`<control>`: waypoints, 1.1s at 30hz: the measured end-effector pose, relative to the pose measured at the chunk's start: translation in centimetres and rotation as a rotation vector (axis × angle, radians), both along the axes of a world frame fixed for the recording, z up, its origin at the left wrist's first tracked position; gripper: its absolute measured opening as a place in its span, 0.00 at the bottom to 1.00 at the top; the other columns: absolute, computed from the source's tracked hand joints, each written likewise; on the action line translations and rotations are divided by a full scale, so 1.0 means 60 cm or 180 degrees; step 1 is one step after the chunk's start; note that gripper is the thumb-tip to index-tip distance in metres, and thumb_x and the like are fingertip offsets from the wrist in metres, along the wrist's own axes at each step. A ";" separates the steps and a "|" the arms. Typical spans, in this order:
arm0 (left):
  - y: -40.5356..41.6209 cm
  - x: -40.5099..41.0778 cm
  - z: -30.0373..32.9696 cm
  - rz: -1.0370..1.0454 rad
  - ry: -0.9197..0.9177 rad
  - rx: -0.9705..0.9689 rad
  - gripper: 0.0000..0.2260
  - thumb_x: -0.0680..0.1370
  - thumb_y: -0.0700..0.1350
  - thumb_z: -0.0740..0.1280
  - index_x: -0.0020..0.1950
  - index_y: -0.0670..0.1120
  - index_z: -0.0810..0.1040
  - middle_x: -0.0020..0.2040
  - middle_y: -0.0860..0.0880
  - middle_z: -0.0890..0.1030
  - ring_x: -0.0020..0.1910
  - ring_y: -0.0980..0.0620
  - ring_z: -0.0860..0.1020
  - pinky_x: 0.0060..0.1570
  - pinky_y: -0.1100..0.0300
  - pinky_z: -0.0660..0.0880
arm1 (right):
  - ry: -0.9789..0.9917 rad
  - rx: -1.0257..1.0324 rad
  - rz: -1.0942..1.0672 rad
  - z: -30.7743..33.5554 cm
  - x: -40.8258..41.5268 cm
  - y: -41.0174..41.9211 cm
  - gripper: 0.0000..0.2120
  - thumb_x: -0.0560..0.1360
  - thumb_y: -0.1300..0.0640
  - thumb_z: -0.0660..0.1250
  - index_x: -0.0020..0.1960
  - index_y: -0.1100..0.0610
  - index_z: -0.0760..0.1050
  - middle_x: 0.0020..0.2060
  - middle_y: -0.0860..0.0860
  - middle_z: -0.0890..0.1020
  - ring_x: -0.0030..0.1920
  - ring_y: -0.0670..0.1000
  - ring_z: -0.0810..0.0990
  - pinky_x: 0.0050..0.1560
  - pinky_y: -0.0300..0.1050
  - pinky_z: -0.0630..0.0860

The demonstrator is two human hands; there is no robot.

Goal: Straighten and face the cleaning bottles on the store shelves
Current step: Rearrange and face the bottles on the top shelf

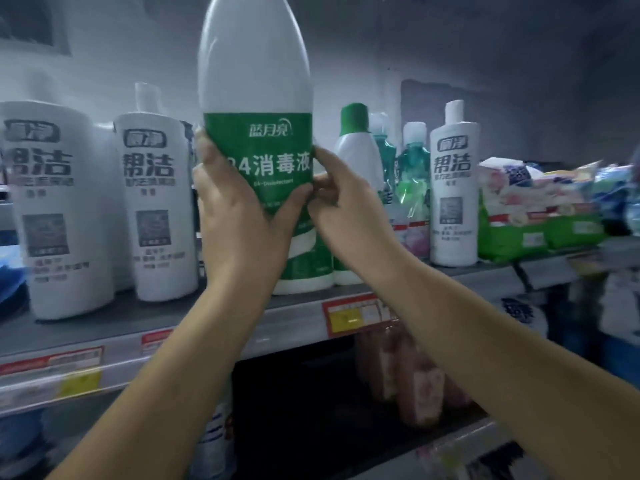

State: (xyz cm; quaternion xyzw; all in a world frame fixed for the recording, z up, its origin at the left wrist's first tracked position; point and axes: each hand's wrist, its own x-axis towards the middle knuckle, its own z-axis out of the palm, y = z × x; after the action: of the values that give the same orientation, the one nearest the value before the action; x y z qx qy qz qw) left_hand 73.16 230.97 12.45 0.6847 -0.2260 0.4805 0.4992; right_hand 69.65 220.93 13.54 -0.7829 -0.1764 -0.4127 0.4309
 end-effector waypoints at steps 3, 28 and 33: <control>-0.071 -0.009 0.005 -0.0072 0.0011 -0.0007 0.46 0.71 0.52 0.71 0.75 0.44 0.42 0.69 0.44 0.63 0.66 0.47 0.66 0.58 0.55 0.67 | -0.0029 -0.0072 -0.0133 0.008 -0.019 -0.071 0.27 0.75 0.68 0.58 0.71 0.49 0.64 0.43 0.44 0.78 0.35 0.43 0.77 0.27 0.27 0.70; -0.377 0.086 -0.072 -0.0258 0.0510 0.0225 0.46 0.66 0.48 0.76 0.73 0.40 0.51 0.66 0.40 0.67 0.65 0.43 0.67 0.65 0.50 0.67 | 0.0372 -0.0402 -0.0520 -0.081 0.072 -0.384 0.25 0.71 0.62 0.58 0.66 0.47 0.69 0.53 0.54 0.82 0.52 0.56 0.79 0.55 0.54 0.77; -0.380 0.102 -0.076 -0.0258 0.0543 0.0299 0.45 0.66 0.52 0.75 0.73 0.39 0.52 0.68 0.40 0.66 0.67 0.43 0.67 0.67 0.48 0.66 | -0.0120 -0.0411 -0.1096 -0.077 0.077 -0.405 0.24 0.73 0.65 0.63 0.68 0.55 0.69 0.54 0.54 0.79 0.54 0.52 0.77 0.56 0.42 0.74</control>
State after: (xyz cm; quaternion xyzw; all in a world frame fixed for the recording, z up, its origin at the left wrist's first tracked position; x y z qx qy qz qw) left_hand 79.26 208.17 7.91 0.7361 -0.2325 0.3887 0.5030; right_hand 74.28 196.64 8.91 -0.8196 -0.0739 -0.4829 0.2993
